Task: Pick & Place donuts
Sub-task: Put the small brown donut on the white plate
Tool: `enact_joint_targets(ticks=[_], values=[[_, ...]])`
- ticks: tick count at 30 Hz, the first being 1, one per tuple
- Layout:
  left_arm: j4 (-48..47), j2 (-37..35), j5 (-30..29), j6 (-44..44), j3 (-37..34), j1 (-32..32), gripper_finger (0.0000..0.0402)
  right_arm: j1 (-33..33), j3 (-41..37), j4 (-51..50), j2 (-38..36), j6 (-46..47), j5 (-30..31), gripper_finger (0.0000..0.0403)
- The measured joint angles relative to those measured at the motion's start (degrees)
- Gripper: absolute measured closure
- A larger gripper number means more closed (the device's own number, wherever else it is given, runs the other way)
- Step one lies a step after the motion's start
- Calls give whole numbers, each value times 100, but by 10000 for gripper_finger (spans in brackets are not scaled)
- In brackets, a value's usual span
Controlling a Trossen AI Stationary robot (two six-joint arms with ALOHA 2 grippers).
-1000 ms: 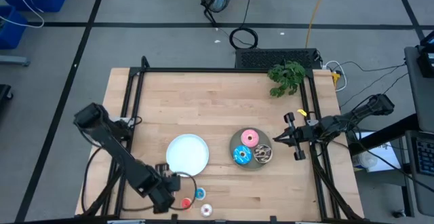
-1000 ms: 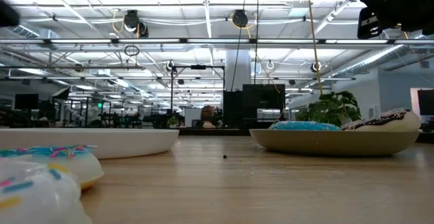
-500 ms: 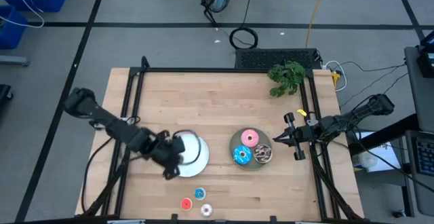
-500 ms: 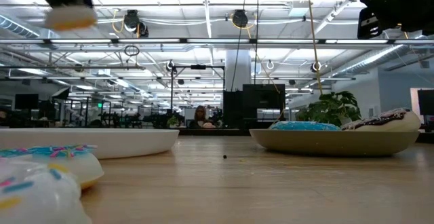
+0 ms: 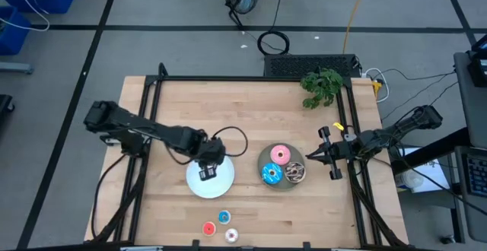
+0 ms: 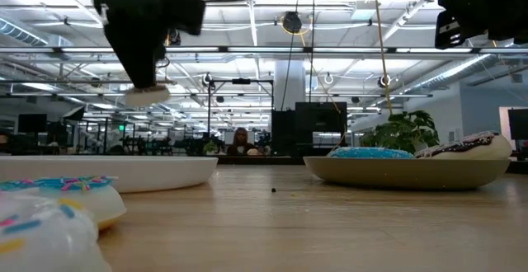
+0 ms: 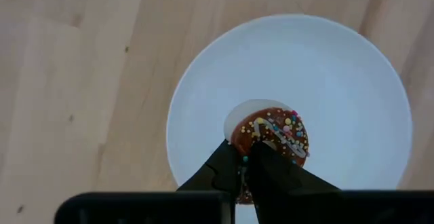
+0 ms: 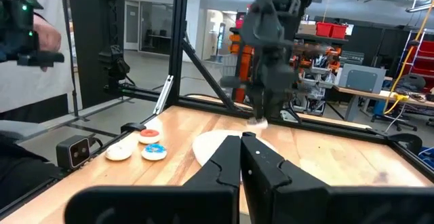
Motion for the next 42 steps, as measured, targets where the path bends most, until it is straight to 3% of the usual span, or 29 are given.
enact_joint_targets(ticks=[9,15,26,29,37,42], values=[[129,839,217,450,-7,407,394,0,0,-4,0,0,0,403],[281,1282,464,739,-7,571,367,0,0,-4,0,-5,0,403],[515,1545,582,833,-7,620,384,0,0,-3,0,-19,-1,403],[485,1512,571,826,-7,620,356,0,0,-2,0,-20,0,403],[343,1493,459,661,73,576,223,0,0,0,0,-20,0,403],[-27,1495,245,479,282,615,166,0,0,0,0,-20,0,403]])
